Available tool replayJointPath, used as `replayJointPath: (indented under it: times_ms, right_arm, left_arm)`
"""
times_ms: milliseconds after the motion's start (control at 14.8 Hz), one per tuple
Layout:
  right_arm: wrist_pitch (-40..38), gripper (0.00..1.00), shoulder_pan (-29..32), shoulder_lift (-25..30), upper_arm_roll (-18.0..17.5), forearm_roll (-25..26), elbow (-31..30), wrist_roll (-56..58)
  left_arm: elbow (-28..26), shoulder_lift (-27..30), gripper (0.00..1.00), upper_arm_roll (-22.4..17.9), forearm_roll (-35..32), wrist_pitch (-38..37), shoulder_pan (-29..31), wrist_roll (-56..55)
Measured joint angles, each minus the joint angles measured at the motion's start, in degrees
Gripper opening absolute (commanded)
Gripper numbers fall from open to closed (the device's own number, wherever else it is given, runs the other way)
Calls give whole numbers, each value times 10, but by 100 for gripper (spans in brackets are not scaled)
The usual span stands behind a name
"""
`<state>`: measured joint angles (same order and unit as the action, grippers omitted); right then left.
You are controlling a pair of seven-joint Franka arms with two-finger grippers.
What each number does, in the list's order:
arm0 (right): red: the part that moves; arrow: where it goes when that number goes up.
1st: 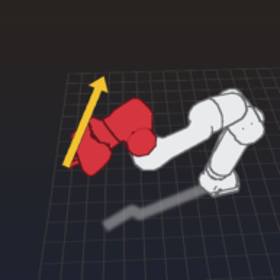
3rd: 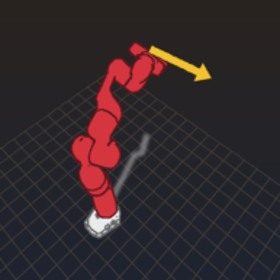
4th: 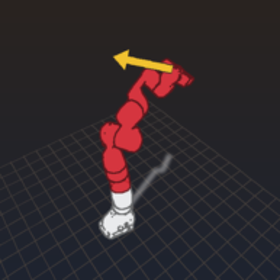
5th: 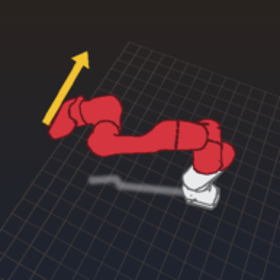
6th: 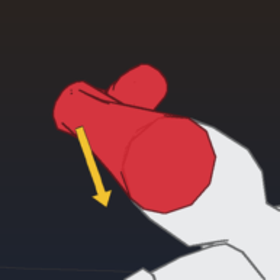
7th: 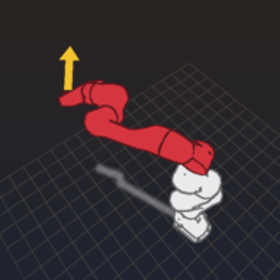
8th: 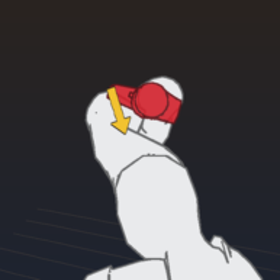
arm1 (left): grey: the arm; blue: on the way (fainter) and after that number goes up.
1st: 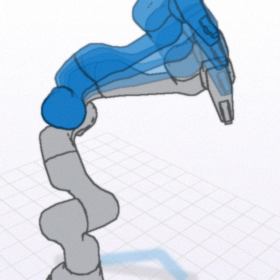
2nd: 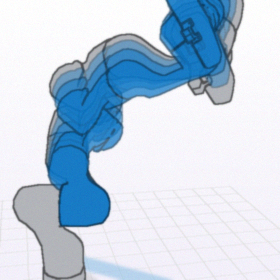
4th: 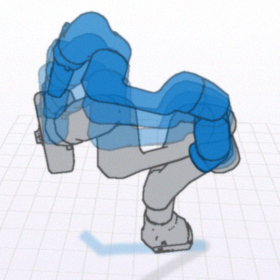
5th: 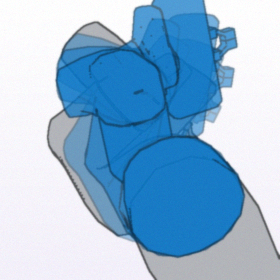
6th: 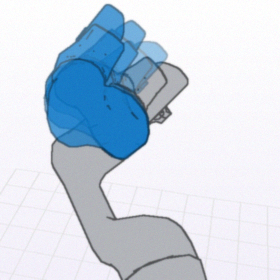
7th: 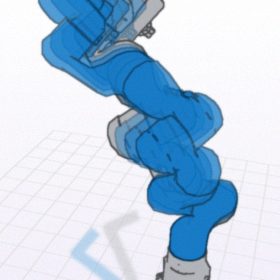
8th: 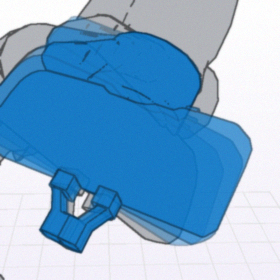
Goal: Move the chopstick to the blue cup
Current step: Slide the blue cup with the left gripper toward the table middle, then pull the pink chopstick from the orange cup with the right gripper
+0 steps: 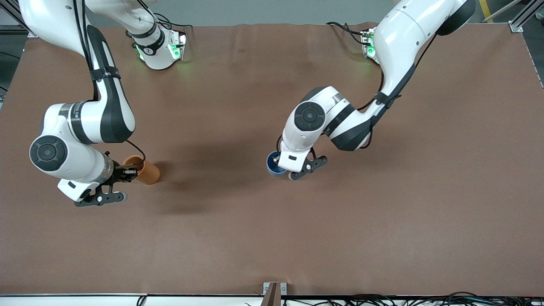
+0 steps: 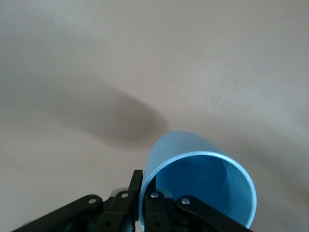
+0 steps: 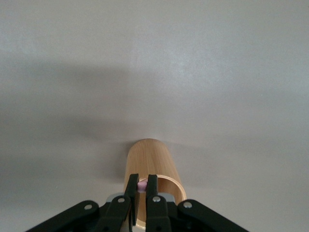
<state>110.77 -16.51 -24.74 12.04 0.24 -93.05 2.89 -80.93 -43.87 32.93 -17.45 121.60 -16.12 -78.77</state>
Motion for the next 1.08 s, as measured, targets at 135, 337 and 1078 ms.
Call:
replayJointPath:
  times_ms: [135,337,1078]
  right_arm:
    - [-19,5,0,2,1,0,9,0]
    - [-36,5,0,16,4,0,25,0]
    - [-107,4,-9,90,-3,-1,99,0]
  left_arm:
    - [1,-11,1,6,-4,3,-2,-12]
    - [1,-22,1,8,-10,30,-11,-26]
    - [1,-48,5,10,-70,38,-20,-68]
